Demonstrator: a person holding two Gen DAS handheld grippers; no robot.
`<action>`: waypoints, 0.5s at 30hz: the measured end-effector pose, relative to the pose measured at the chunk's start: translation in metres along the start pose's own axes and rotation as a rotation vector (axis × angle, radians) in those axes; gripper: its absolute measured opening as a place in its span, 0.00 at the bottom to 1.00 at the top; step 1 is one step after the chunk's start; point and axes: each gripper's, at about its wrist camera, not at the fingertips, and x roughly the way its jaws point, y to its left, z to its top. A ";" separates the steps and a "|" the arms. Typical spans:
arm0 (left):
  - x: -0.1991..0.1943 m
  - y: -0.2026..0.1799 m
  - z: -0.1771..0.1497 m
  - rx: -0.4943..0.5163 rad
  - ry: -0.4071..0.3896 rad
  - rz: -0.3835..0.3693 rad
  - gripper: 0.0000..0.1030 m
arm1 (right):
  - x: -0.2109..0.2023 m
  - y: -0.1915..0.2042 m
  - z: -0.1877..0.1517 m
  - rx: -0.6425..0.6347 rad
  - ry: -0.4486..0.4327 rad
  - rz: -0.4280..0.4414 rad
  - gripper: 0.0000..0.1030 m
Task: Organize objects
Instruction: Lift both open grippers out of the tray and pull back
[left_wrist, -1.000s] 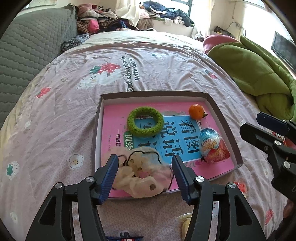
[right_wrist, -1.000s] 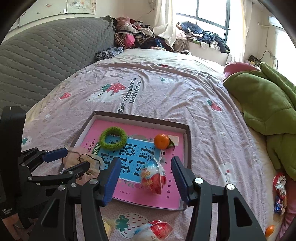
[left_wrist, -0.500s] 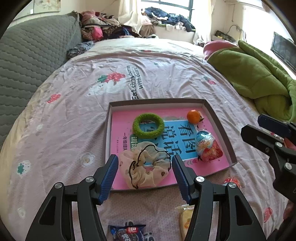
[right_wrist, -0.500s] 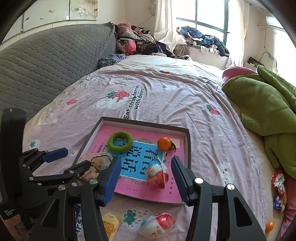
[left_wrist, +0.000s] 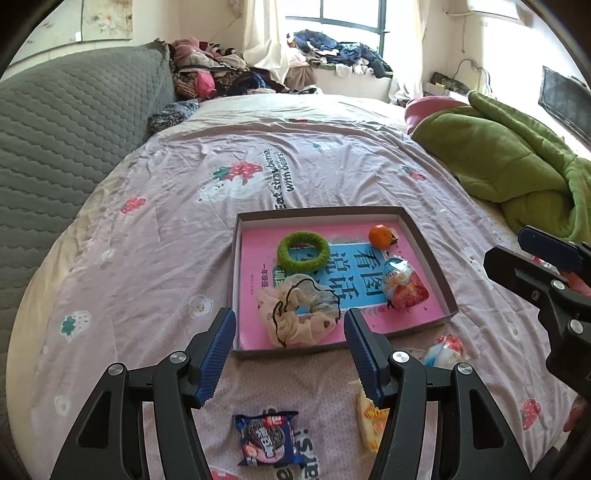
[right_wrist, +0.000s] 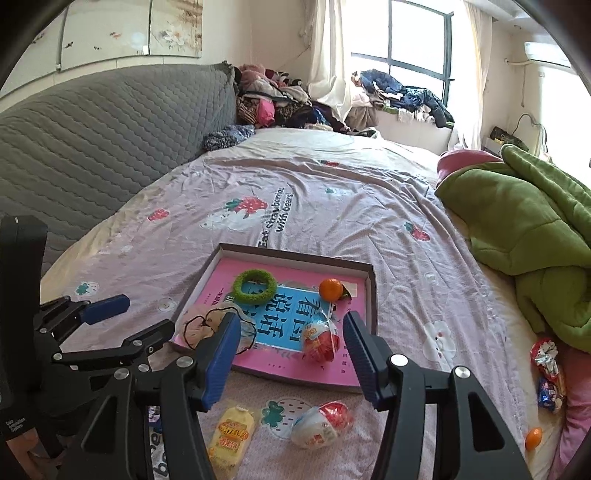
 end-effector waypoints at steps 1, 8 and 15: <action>-0.003 0.000 -0.003 0.001 -0.002 -0.001 0.61 | -0.004 0.001 -0.001 -0.001 -0.003 0.004 0.56; -0.019 -0.004 -0.021 0.018 -0.008 -0.004 0.61 | -0.021 0.008 -0.013 -0.013 -0.034 -0.005 0.56; -0.033 0.000 -0.038 0.004 -0.017 0.004 0.61 | -0.036 0.016 -0.024 -0.014 -0.056 -0.006 0.56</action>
